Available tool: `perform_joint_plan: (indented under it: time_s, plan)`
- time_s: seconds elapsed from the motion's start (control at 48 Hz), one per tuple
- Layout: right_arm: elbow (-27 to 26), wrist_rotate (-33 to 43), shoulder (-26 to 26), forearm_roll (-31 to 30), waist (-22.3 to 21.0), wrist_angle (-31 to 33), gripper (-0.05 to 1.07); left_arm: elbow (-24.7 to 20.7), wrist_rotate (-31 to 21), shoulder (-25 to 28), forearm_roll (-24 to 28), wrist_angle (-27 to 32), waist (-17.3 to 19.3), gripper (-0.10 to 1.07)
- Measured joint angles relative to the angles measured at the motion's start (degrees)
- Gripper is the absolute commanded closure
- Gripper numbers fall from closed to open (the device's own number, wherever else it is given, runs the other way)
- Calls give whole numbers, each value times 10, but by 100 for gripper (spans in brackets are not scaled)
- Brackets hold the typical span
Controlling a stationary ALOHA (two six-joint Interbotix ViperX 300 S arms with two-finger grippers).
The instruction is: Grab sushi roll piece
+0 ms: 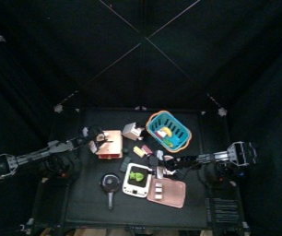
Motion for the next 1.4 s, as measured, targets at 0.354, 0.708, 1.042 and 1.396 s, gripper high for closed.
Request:
perform_joint_plan:
  time_s: [0.354,0.708,1.042,1.396]
  plan:
    - [37,0,-44,4,2,29,7,-46,-3,-28,-81,-13,-142,9]
    - [111,2,-129,29,3,33,7,-98,0,137,-102,-171,-333,9]
    - [146,2,-163,60,11,33,7,-230,2,340,-91,-187,-388,9]
    - [166,2,-177,70,15,33,7,-345,1,487,-82,-187,-416,9]
